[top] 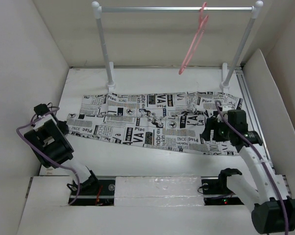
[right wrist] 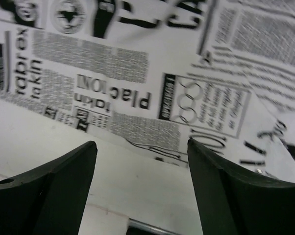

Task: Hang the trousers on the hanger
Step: Fold the trousers at the center of the board.

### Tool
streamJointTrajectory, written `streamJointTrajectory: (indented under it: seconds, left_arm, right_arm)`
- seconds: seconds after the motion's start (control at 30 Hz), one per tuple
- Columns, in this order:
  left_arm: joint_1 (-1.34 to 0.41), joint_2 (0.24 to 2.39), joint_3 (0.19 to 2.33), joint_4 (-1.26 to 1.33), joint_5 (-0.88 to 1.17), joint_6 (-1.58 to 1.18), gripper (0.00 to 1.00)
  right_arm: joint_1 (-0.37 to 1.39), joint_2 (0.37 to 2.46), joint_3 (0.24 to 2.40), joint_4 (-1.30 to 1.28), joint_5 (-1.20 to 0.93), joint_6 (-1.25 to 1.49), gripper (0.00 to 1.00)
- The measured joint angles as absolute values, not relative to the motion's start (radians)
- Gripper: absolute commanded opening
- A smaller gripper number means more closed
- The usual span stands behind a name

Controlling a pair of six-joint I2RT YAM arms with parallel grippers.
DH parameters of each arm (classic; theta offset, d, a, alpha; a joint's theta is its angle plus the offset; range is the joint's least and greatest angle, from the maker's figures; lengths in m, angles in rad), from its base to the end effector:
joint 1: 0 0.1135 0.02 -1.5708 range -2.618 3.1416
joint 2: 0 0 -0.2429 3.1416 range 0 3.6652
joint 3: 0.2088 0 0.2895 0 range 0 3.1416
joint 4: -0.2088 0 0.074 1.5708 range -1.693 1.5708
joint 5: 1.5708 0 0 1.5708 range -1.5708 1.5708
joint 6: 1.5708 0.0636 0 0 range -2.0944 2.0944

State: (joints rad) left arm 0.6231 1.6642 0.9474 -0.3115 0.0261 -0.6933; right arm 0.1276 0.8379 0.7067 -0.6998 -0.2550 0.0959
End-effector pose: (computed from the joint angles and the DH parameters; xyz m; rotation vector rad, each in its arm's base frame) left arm 0.2987 0.2126 0.0967 -1.5827 2.0624 -0.0593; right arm 0.2335 0.0461 0.2164 -0.1575 2.4012 0.4101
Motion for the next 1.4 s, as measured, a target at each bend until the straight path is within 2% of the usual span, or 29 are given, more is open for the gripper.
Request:
streamJointTrajectory:
  seconds: [0.17,0.3,0.4,0.6,0.73,0.8,0.97,1.2,1.3,1.33,1.4]
  left_arm:
    - [0.595,1.654,0.947,-0.3,0.043,-0.672,0.0]
    - [0.554,1.514,0.911,-0.299,0.068,-0.69,0.0]
    - [0.501,1.346,0.91,-0.284,0.09,-0.734,0.0]
    - [0.33,1.182,0.907,-0.295,0.089,-0.79,0.0]
    - [0.322,1.129,0.896,-0.294,0.094,-0.797,0.0]
    - [0.323,1.133,0.89,-0.289,0.094,-0.797,0.0]
    - [0.323,1.179,0.892,-0.284,0.107,-0.799,0.0]
    - [0.323,1.225,0.91,-0.277,0.136,-0.807,0.0]
    - [0.323,1.225,0.91,-0.273,0.136,-0.807,0.0]
    - [0.323,1.225,0.909,-0.271,0.135,-0.807,0.0]
    - [0.328,1.225,0.907,-0.266,0.134,-0.807,0.0]
  right_arm:
    - [-0.1,0.834,0.687,-0.793,-0.202,0.106,0.82]
    - [-0.215,0.901,0.688,-0.82,-0.173,0.113,0.79]
    - [-0.297,1.001,0.696,-0.839,-0.136,0.131,0.74]
    - [-0.507,1.18,0.739,-0.863,-0.014,0.166,0.63]
    - [-0.67,1.255,0.765,-0.869,0.044,0.184,0.53]
    - [-0.732,1.279,0.774,-0.87,0.073,0.204,0.53]
    - [-0.76,1.271,0.777,-0.871,0.155,0.287,0.62]
    - [-0.722,1.368,0.773,-0.797,0.136,0.334,0.6]
    - [-0.705,1.438,0.781,-0.755,0.105,0.327,0.51]
    - [-0.705,1.441,0.782,-0.749,0.095,0.323,0.39]
    - [-0.705,1.443,0.782,-0.738,0.07,0.319,0.22]
